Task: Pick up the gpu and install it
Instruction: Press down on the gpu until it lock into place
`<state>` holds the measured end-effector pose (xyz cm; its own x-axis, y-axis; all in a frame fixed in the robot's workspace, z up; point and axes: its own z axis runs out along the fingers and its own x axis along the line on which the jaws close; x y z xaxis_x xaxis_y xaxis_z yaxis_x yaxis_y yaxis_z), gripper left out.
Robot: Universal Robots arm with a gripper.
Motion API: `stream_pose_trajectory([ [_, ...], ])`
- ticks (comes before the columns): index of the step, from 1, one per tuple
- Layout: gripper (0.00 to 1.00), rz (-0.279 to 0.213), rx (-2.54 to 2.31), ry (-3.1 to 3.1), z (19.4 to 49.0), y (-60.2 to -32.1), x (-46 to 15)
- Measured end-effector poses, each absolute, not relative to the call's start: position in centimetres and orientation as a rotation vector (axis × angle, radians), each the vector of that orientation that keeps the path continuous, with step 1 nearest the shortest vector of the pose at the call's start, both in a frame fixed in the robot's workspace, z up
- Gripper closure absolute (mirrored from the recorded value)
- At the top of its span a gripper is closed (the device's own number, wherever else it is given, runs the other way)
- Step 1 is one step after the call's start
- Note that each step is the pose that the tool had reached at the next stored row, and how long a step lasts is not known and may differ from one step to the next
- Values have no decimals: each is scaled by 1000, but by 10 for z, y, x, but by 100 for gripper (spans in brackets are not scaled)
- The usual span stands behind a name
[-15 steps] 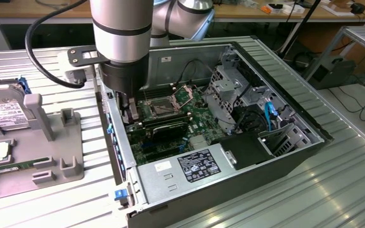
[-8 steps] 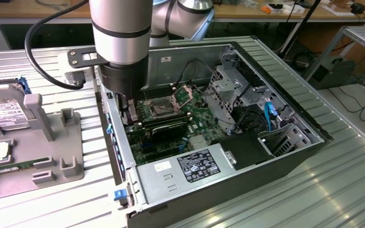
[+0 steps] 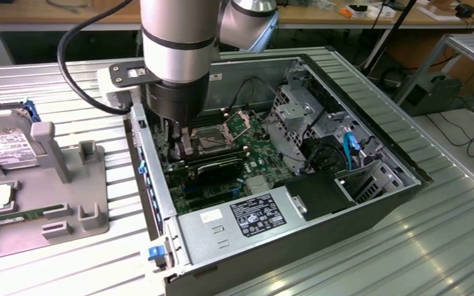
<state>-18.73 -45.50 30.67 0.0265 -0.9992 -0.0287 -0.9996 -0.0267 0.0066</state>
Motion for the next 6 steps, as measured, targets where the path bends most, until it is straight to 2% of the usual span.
stream_pose_trajectory([
  [6, 89, 39, -2240, 2181, 307, -455, -187],
])
